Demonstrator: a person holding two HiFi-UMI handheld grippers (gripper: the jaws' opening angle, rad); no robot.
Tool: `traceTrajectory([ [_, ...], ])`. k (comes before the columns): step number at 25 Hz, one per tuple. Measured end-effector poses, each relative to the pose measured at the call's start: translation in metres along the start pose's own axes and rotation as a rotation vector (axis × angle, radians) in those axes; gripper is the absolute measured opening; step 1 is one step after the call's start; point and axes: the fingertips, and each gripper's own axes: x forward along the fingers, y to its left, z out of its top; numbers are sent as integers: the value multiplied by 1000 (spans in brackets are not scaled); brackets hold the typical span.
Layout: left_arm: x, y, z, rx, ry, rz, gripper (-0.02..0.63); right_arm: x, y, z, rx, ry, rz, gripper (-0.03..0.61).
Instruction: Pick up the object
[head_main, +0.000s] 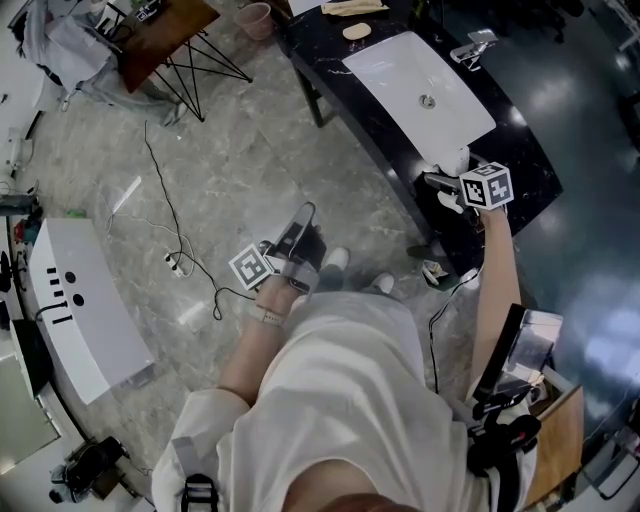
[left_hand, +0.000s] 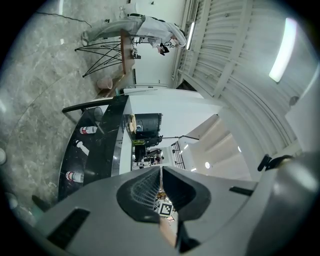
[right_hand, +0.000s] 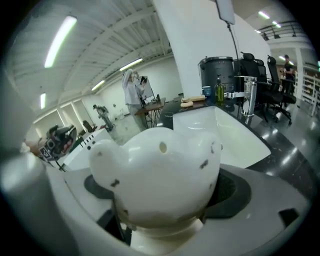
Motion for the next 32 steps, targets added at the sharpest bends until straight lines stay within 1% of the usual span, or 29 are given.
traceTrajectory([
  [5,-1,0,0,4,3,1,8,-15,12,30,133,-205,89,497],
  [10,5,0,-2,0,25,-1,6,-35,35,69,248,-418,208,497],
  [12,7,-1,-4,0,39,-5,8,-42,49,83,281,-490,262,497],
  [16,16,-3,-12,-1,79,-17,7,-62,81,108,322,-602,344,497],
  [20,31,-4,-23,-11,135,-28,8,-89,106,127,401,-738,445,497],
  [23,45,-5,-36,-19,186,-39,7,-110,121,135,452,-828,517,497],
  [25,54,-5,-46,-23,221,-45,8,-123,127,136,479,-877,548,497],
  [32,81,-5,-89,-75,366,-72,7,-177,136,121,599,-1079,574,497],
])
